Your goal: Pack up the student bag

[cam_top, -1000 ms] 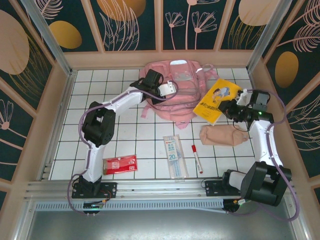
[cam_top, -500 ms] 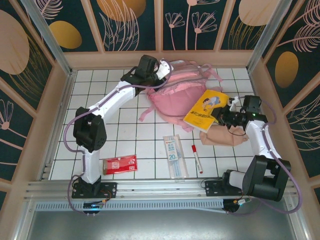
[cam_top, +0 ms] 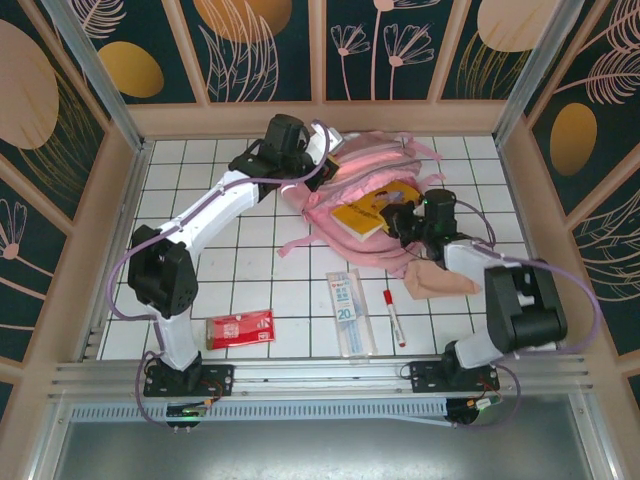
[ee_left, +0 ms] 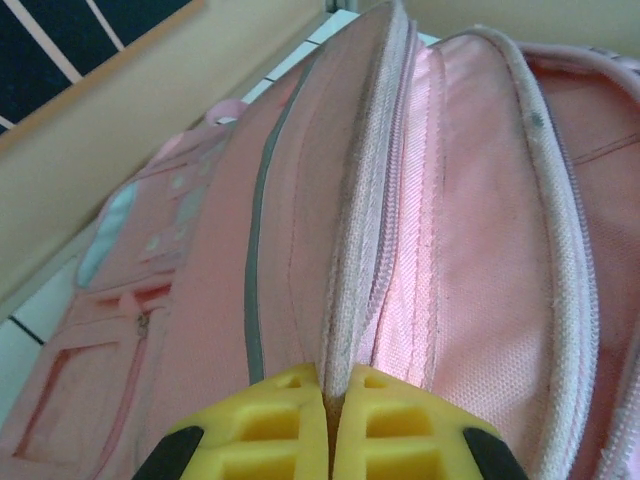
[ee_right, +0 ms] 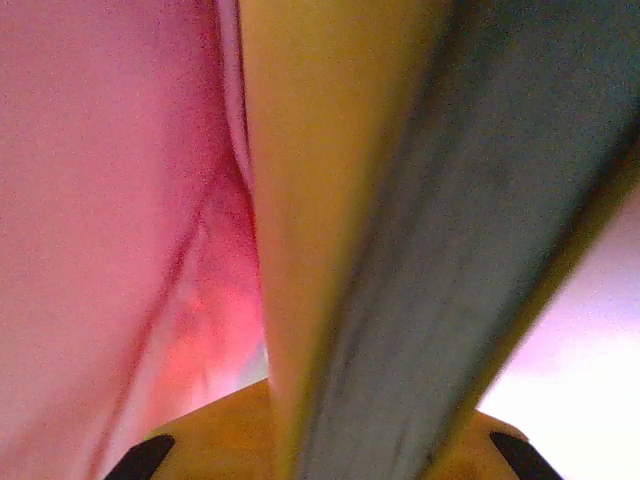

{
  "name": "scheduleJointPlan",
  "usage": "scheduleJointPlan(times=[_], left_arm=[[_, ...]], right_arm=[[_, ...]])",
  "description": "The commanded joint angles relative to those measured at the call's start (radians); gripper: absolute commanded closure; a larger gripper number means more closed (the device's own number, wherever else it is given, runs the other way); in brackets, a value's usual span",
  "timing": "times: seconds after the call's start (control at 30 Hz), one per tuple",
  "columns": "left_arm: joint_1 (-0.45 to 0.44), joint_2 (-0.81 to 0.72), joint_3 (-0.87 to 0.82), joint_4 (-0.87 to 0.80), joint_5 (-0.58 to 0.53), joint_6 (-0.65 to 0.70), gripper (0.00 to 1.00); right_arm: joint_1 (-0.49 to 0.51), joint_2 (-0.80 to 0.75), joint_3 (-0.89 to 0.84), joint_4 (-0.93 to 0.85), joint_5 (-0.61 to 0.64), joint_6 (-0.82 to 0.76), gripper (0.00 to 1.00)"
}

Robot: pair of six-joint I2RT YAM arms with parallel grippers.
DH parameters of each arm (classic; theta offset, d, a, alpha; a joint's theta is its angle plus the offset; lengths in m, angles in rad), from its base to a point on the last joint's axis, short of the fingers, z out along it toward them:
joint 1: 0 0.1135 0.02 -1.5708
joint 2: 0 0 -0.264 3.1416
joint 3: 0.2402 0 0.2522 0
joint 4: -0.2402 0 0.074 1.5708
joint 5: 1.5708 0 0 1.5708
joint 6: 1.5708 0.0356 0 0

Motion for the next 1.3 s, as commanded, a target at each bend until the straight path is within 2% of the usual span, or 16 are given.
scheduleJointPlan(times=[0.0, 0.2, 0.27, 0.37, 0.47, 0.57, 0.77, 0.97, 1.13, 1.27], left_arm=[[0.003, -0.079, 0.0, 0.153, 0.107, -0.044, 1.0], [0.004, -0.084, 0.001, 0.136, 0.105, 0.008, 1.0], [0.004, -0.083, 0.0, 0.138, 0.105, 0.014, 1.0], [0.004, -0.075, 0.001, 0.138, 0.105, 0.024, 1.0], [0.005, -0.068, 0.0, 0.13, 0.068, 0.036, 1.0], [0.018, -0.064, -0.009, 0.125, 0.031, 0.035, 1.0], [0.057, -0.08, -0.092, 0.188, -0.001, -0.007, 1.0], [0.076, -0.062, -0.142, 0.196, -0.088, 0.002, 1.0], [0.091, -0.077, -0.186, 0.225, -0.101, -0.007, 1.0], [0.095, -0.096, -0.205, 0.22, -0.107, 0.014, 1.0]], right_arm=[[0.05, 0.122, 0.107, 0.368, 0.151, 0.166, 1.0], [0.131, 0.399, 0.326, 0.455, 0.203, 0.17, 1.0], [0.146, 0.476, 0.364, 0.52, 0.217, 0.175, 1.0], [0.158, 0.57, 0.425, 0.526, 0.21, 0.18, 1.0], [0.158, 0.604, 0.453, 0.47, 0.198, 0.164, 0.82], [0.157, 0.573, 0.454, 0.361, 0.194, 0.11, 0.63], [0.121, 0.45, 0.407, 0.198, 0.141, 0.046, 0.38], [0.09, 0.296, 0.359, -0.053, 0.093, -0.061, 0.34], [0.063, 0.169, 0.261, -0.177, 0.036, -0.161, 0.34], [0.033, 0.023, 0.181, -0.33, 0.029, -0.312, 0.36]])
